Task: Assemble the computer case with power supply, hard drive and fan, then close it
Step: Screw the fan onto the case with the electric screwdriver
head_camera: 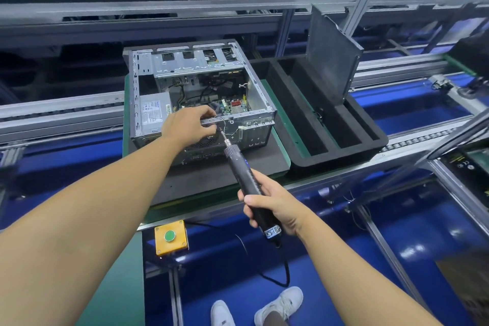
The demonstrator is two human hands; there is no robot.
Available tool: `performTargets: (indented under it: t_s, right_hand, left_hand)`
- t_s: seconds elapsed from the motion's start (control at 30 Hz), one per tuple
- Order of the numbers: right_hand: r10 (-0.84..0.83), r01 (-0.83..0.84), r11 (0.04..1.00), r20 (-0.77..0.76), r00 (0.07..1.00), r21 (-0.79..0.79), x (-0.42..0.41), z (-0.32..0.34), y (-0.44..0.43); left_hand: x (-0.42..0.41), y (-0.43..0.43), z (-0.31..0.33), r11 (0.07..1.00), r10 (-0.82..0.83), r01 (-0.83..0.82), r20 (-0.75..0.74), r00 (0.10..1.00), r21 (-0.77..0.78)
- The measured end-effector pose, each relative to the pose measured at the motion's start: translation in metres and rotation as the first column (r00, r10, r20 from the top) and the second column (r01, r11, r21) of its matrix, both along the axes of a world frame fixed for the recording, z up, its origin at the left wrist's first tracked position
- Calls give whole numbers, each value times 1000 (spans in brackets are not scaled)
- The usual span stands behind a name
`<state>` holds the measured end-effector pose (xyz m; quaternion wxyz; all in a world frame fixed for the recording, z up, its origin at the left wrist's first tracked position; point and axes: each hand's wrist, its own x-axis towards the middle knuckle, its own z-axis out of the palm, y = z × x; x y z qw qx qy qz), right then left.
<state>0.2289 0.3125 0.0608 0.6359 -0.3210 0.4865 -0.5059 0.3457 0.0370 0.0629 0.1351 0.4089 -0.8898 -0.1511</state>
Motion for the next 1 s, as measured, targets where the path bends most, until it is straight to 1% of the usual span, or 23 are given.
performTargets:
  t_s: [0.23,0.47,1.0]
  right_hand:
    - [-11,12,998,-26,1000,57,5,-12,-20]
    - [-71,73,996,-35,997,57,9,-23,-32]
    - [-66,69,996,-42,997,63,4,-29,-39]
  left_hand:
    - [1,-3,-2,999,-35,35,-17,999,-20]
    - [1,-3,-2,999,-38,38,-16,999,-19]
    - [-1,-3,-2,998,-41,41,-6,999,-40]
